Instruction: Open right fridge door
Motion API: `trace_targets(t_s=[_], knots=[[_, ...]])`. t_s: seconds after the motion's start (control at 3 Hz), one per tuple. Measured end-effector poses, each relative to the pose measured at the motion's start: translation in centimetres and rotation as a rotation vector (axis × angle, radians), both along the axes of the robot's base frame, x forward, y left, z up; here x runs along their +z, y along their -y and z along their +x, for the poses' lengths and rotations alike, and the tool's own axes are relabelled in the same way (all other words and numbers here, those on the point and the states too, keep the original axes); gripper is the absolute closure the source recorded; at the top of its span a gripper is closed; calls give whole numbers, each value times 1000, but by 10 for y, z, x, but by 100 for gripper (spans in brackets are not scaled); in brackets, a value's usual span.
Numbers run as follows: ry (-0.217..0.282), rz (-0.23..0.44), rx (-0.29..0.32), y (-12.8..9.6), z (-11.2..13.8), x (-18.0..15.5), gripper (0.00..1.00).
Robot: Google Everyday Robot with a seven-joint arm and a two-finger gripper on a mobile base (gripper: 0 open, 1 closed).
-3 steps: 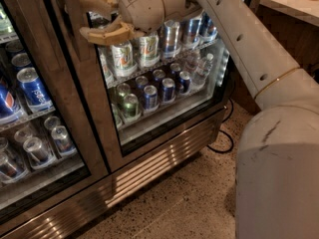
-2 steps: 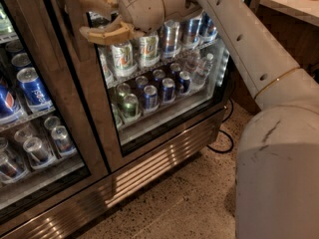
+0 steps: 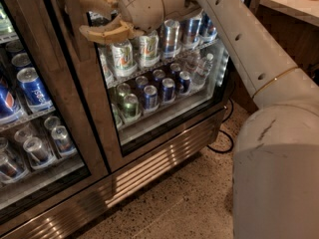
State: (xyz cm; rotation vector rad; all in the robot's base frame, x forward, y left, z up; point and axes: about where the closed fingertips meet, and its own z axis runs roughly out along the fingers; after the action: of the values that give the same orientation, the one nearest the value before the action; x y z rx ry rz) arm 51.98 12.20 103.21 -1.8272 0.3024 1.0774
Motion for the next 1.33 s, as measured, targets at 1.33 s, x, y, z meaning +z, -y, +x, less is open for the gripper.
trace_targets(t_s=[1.33], knots=[[36, 79, -18, 5, -1, 30, 100]])
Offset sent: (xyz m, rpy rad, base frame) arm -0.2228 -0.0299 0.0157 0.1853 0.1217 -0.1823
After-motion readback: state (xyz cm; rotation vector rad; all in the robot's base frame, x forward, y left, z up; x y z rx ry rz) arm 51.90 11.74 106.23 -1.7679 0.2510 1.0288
